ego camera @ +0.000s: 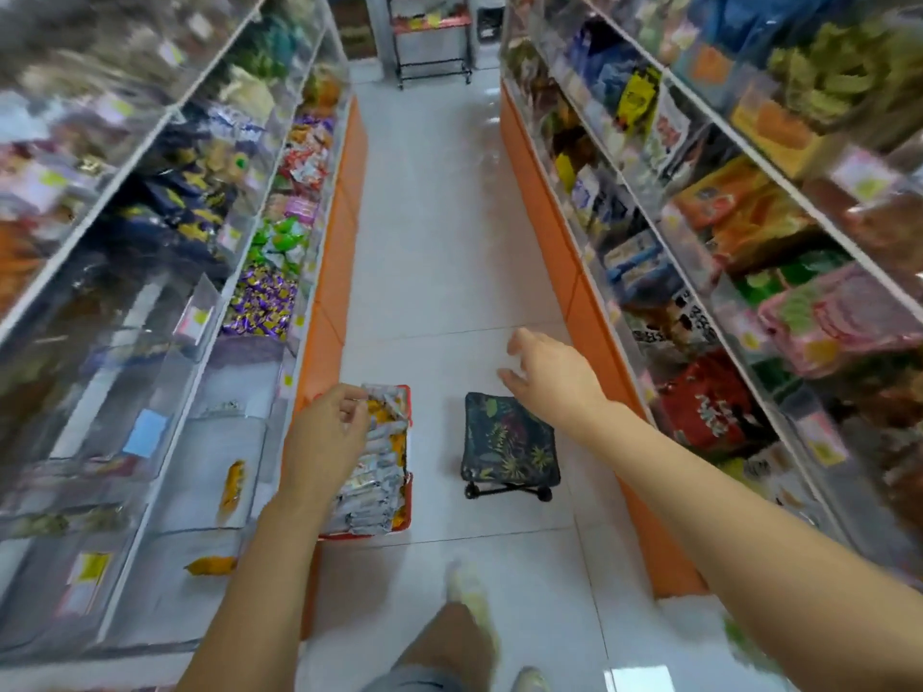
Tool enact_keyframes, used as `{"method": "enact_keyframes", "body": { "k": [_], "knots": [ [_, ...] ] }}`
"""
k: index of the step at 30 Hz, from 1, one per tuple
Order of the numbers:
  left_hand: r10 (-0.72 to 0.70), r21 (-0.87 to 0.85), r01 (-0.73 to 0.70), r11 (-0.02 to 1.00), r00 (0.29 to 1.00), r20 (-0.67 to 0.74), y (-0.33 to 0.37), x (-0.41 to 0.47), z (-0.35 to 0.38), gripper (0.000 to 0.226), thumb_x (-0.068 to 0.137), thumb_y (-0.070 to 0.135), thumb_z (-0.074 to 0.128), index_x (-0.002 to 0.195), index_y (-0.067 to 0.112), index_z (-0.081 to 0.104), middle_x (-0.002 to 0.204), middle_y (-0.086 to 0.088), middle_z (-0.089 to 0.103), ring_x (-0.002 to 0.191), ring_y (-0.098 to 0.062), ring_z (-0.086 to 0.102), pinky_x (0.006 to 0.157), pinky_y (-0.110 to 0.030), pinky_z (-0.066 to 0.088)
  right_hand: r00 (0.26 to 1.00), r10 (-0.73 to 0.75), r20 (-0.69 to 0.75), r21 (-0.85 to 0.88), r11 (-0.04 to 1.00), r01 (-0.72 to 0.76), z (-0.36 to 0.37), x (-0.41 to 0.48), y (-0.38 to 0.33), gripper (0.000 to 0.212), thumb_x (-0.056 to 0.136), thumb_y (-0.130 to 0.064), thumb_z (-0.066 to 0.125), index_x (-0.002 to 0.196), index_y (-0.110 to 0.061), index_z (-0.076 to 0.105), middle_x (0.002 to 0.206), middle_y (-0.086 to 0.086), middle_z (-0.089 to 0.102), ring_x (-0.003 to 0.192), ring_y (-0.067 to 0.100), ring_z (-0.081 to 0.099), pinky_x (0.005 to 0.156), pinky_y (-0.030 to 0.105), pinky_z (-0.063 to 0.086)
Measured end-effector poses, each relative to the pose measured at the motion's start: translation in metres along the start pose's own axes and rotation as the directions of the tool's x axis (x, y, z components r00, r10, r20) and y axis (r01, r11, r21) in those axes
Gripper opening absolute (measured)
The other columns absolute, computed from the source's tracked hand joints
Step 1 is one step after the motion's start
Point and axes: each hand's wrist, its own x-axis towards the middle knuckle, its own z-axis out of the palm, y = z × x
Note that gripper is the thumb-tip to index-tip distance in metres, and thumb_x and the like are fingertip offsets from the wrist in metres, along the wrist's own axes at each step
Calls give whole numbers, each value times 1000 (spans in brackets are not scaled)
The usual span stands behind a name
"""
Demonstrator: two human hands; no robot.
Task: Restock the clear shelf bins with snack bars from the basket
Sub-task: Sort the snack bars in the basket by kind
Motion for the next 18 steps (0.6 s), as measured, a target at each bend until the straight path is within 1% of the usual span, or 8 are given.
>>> {"method": "enact_keyframes", "body": {
  "k": [2, 4, 5, 7, 10, 13, 16, 18],
  "knots": [
    [-64, -17, 64, 998, 998, -28, -15, 14, 2, 14, 92, 15, 57, 103, 16, 64, 82, 1, 61, 78, -17, 58, 69, -24, 39, 999, -46, 25, 10, 999, 46, 11, 32, -7, 35, 95, -36, 53, 119, -11, 50, 112, 7, 60, 91, 28, 61, 70, 35, 48],
    [-118, -27, 117, 993, 992, -54, -32, 32, 5, 13, 92, 15, 56, 102, 18, 64, 87, -1, 64, 80, -16, 58, 71, -25, 41, 994, -91, 59, 9, 996, 91, 24, 67, -16, 35, 95, -35, 53, 120, -10, 50, 110, 7, 61, 91, 28, 60, 64, 32, 41],
    [-146, -33, 144, 989, 987, -67, -41, 43, 7, 15, 92, 15, 56, 104, 17, 64, 91, -2, 66, 83, -17, 59, 73, -25, 43, 991, -115, 74, 2, 993, 115, 31, 85, -20, 35, 96, -35, 52, 120, -10, 50, 109, 8, 61, 90, 28, 60, 63, 31, 39],
    [-202, -43, 199, 979, 976, -81, -57, 68, 12, 20, 93, 14, 54, 110, 13, 64, 96, -5, 68, 88, -20, 61, 77, -27, 45, 984, -150, 98, -15, 988, 153, 46, 122, -29, 34, 96, -35, 51, 120, -10, 49, 108, 7, 61, 88, 27, 60, 62, 31, 40],
    [-286, -57, 282, 958, 955, -78, -84, 108, 19, 22, 94, 16, 53, 114, 14, 63, 99, -7, 68, 85, -19, 59, 74, -28, 45, 974, -178, 142, -38, 982, 185, 67, 179, -41, 33, 96, -35, 51, 120, -12, 50, 111, 6, 61, 91, 24, 60, 68, 31, 46],
    [-372, -51, 369, 928, 925, -72, -113, 146, 18, 21, 94, 19, 52, 112, 17, 63, 97, -7, 69, 80, -17, 58, 69, -27, 46, 954, -216, 207, -61, 971, 233, 84, 239, -59, 34, 96, -34, 51, 122, -12, 49, 115, 6, 60, 98, 24, 59, 69, 29, 43],
    [-440, -46, 438, 898, 897, -48, -138, 173, 7, 19, 95, 21, 53, 110, 19, 64, 95, -6, 69, 81, -19, 61, 70, -30, 49, 927, -257, 273, -82, 954, 288, 101, 292, -83, 35, 96, -35, 51, 123, -13, 48, 116, 5, 60, 98, 25, 59, 73, 31, 45],
    [-477, -26, 476, 879, 877, -55, -153, 186, -2, 20, 95, 21, 53, 111, 16, 64, 97, -7, 69, 86, -22, 62, 73, -32, 51, 903, -287, 321, -98, 938, 333, 113, 323, -98, 35, 95, -35, 51, 122, -13, 47, 116, 6, 60, 97, 26, 60, 76, 33, 48]
  ]
}}
